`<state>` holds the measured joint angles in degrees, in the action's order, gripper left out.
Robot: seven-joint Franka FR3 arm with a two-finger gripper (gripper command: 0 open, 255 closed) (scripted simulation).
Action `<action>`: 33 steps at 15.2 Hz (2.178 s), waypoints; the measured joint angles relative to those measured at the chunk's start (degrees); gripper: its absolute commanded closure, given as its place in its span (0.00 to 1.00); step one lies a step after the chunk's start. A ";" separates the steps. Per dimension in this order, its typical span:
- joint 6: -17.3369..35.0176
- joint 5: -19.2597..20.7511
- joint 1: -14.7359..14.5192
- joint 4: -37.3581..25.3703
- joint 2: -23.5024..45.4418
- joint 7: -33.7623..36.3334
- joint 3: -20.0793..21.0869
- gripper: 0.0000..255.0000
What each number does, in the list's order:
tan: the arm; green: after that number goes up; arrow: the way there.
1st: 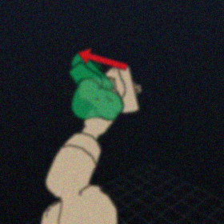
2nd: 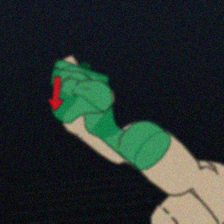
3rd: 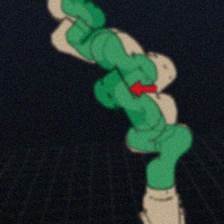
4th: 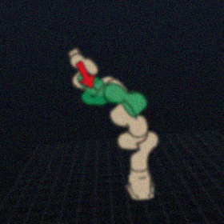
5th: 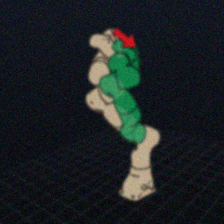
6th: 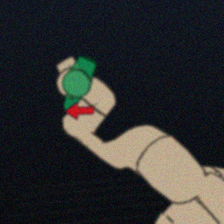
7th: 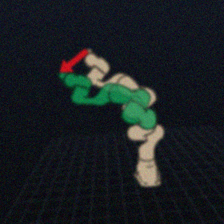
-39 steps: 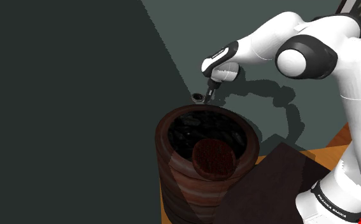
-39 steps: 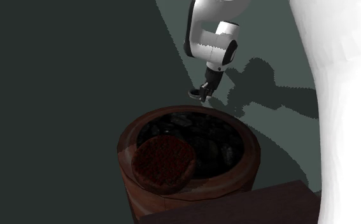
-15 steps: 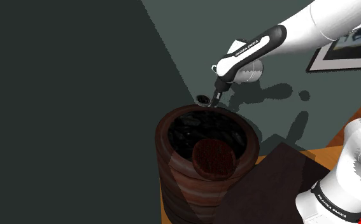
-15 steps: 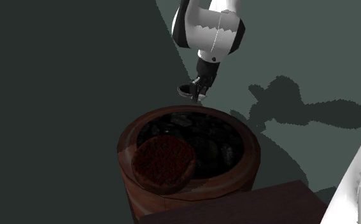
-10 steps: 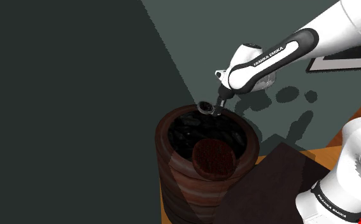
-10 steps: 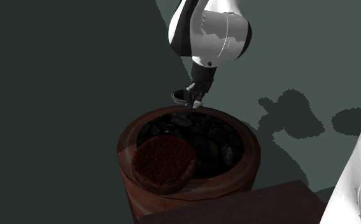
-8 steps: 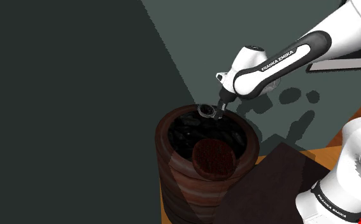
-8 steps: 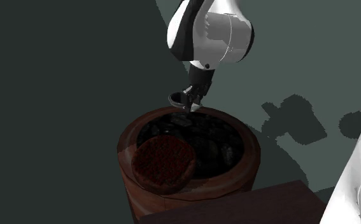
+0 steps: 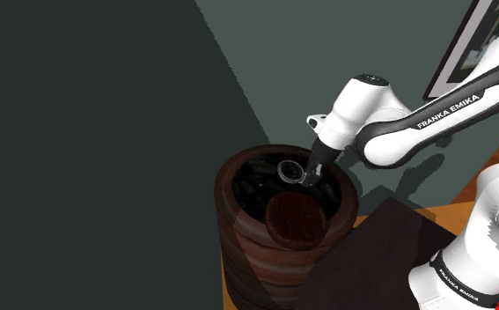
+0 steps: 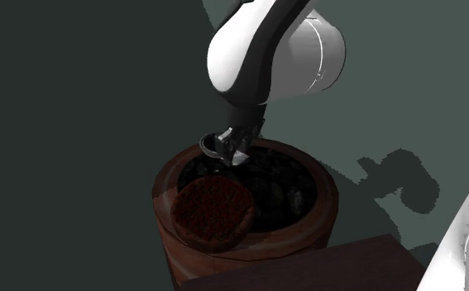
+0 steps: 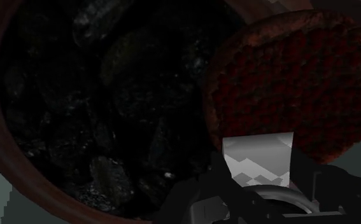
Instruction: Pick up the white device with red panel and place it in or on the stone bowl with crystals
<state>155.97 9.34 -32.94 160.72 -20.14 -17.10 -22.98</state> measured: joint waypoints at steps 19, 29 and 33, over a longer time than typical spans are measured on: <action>15.38 2.46 -0.04 10.10 5.83 10.31 7.13 1.00; 16.88 2.28 -0.28 10.15 7.20 10.17 6.89 0.00; 15.53 2.54 0.06 10.27 5.68 10.43 7.25 0.00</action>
<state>171.50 11.88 -32.88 170.99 -14.46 -6.67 -15.72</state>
